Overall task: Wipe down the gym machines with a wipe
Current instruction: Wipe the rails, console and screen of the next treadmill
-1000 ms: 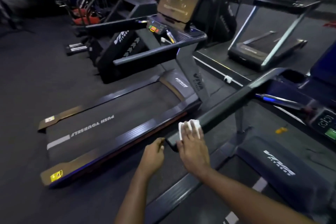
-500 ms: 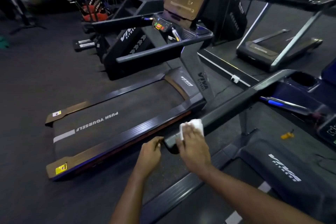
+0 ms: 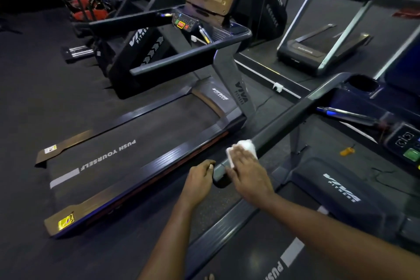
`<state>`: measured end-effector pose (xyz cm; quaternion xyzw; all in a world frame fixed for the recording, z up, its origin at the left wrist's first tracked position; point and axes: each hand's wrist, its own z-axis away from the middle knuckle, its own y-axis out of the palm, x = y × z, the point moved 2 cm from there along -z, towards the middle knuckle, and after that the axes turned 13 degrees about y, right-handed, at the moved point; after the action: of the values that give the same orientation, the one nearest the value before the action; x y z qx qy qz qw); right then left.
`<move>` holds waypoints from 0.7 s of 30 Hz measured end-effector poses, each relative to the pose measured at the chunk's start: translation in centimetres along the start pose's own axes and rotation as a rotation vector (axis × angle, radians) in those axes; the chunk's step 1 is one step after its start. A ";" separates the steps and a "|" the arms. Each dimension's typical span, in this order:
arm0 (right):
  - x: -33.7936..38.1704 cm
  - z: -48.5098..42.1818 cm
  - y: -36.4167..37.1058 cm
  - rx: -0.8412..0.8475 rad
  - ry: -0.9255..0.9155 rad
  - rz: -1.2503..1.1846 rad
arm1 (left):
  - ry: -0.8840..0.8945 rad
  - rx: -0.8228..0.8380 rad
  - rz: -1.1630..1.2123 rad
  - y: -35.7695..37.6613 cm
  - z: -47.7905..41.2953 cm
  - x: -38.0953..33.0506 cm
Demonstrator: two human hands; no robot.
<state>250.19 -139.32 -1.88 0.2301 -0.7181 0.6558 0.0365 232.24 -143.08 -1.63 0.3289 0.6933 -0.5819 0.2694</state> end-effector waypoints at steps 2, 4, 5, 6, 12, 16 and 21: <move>-0.3 0.2 0.6 0.048 -0.142 0.066 | 0.001 0.011 -0.012 0.2 -0.4 0.0; -1.4 -1.1 0.0 -0.029 0.110 -0.028 | -0.007 0.034 -0.025 0.3 -0.6 0.1; -1.9 -1.5 -0.2 -0.069 0.206 -0.051 | -0.006 0.037 -0.025 0.4 -0.6 0.1; -1.8 -1.6 -0.4 -0.058 0.189 -0.052 | -0.004 0.040 -0.027 0.4 -0.6 0.2; -2.5 -2.2 -1.2 -0.055 0.231 -0.087 | -0.016 0.055 -0.053 0.3 -1.4 0.5; -2.1 -1.8 -0.9 0.005 0.043 0.016 | -0.035 0.011 -0.096 0.3 -1.9 0.6; -2.1 -2.8 -1.1 -0.048 0.191 -0.018 | -0.027 -0.016 -0.172 0.6 -3.0 -0.1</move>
<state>251.76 -136.04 -1.25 0.1719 -0.7248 0.6570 0.1160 232.81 -140.09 -1.39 0.2580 0.7200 -0.6016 0.2306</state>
